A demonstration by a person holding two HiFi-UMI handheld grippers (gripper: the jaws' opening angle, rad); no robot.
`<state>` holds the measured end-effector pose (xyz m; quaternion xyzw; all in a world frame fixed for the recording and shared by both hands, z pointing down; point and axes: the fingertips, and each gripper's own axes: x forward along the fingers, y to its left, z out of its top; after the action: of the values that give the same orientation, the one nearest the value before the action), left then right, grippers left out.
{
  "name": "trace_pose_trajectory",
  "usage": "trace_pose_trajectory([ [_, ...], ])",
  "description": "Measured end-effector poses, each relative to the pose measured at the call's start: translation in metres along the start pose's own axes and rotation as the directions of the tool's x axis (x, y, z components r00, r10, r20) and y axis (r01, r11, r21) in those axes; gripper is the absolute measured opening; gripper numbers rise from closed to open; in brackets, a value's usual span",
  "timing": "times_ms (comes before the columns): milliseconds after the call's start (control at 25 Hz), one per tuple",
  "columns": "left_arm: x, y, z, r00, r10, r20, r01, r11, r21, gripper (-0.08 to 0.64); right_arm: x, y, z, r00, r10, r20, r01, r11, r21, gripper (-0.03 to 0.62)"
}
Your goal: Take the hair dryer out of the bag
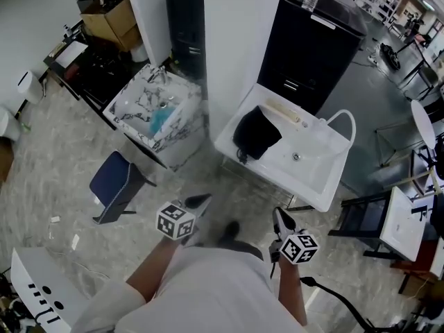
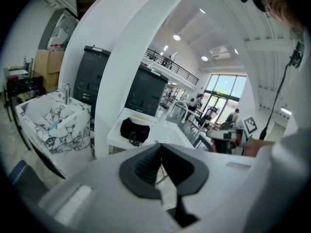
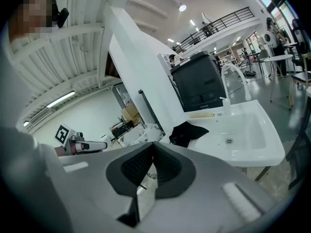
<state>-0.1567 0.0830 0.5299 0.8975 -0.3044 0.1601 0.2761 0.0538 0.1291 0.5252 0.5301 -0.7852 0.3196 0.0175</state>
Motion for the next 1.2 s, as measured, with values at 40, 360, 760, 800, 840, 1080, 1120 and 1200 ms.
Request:
trace_pose_trajectory([
  [40,0.008,0.000,0.003,1.000,0.004,-0.001,-0.004,1.000,-0.002,0.000,0.003,-0.008,0.003,1.000,0.005,-0.009,-0.005,1.000,0.002,0.005],
  [360,0.069,-0.006,0.020,1.000,0.024,0.007,-0.024,0.999,-0.043,0.000,0.024,-0.066,0.024,0.997,0.055,-0.061,-0.055,0.998,-0.004,0.005],
  [760,0.107,-0.010,0.030,0.999,0.046,0.000,-0.046,0.996,-0.075,0.000,0.046,-0.095,0.036,0.989,0.115,-0.092,-0.115,0.993,0.012,0.005],
  [800,0.108,-0.009,0.031,0.999,0.045,0.003,-0.045,0.996,-0.082,0.000,0.047,-0.096,0.036,0.989,0.118,-0.093,-0.117,0.993,0.015,0.005],
  [840,0.110,-0.009,0.032,0.999,0.046,0.006,-0.046,0.995,-0.084,0.000,0.048,-0.098,0.036,0.988,0.120,-0.094,-0.119,0.993,0.018,0.005],
  [1080,0.121,-0.005,0.036,0.999,0.045,0.020,-0.044,0.997,-0.058,0.000,0.057,-0.103,0.038,0.987,0.124,-0.099,-0.122,0.992,0.021,0.005],
  [1120,0.123,-0.004,0.038,0.999,0.043,0.025,-0.042,0.998,-0.057,0.000,0.059,-0.103,0.038,0.987,0.123,-0.100,-0.121,0.992,0.022,0.005],
  [1200,0.127,0.000,0.041,0.999,0.039,0.032,-0.037,0.998,-0.055,0.000,0.064,-0.104,0.039,0.987,0.121,-0.104,-0.120,0.993,0.021,0.005],
])
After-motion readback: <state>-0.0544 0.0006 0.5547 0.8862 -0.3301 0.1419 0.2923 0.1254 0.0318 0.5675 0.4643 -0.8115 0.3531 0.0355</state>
